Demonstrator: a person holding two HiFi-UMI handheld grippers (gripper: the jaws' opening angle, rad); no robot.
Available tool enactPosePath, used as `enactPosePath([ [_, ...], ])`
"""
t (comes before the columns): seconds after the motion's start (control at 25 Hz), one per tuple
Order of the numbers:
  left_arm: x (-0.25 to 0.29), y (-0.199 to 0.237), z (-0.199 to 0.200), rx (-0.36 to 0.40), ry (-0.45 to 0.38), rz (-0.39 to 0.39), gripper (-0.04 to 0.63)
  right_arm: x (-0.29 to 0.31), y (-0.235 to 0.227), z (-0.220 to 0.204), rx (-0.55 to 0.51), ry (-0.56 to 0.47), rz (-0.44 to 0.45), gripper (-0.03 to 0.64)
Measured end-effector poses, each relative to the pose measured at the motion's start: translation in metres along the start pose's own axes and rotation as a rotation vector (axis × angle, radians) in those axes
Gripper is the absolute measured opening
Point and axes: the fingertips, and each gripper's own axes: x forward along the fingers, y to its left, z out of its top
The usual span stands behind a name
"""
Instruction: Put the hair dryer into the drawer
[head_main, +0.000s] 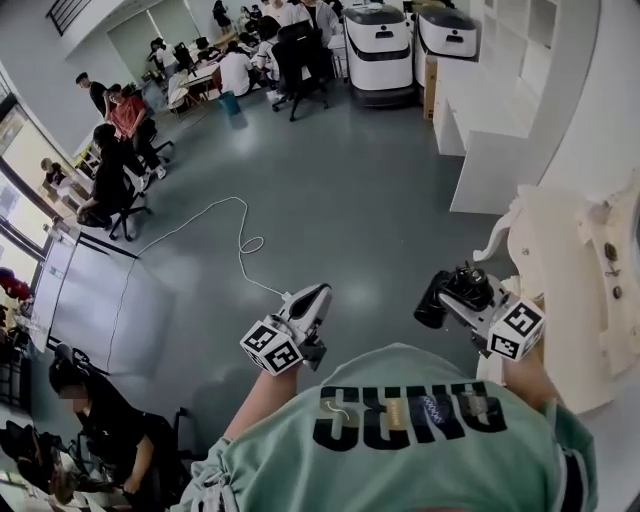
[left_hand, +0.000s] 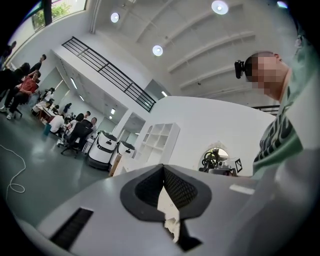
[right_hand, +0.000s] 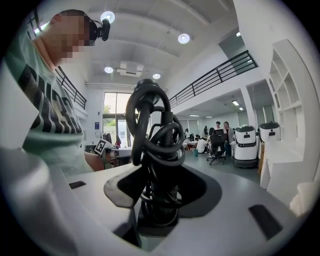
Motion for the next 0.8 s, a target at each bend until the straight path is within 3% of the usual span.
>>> enactPosePath([
  [0.2,-0.021,0.029,0.008,0.041,-0.014,0.046,0.000,0.028,0.006,0.001,0.007,-0.019,0.028,0.179],
  [0.52,-0.062,0.065,0.047,0.044,-0.047,0.082,0.000,0.089,0.030,0.029,-0.039,-0.007,0.070,0.179],
  [0.8,-0.054,0.075,0.052,0.045,-0.009,0.048,0.000,0.099,0.030,0.033,-0.042,-0.009,0.043,0.178],
])
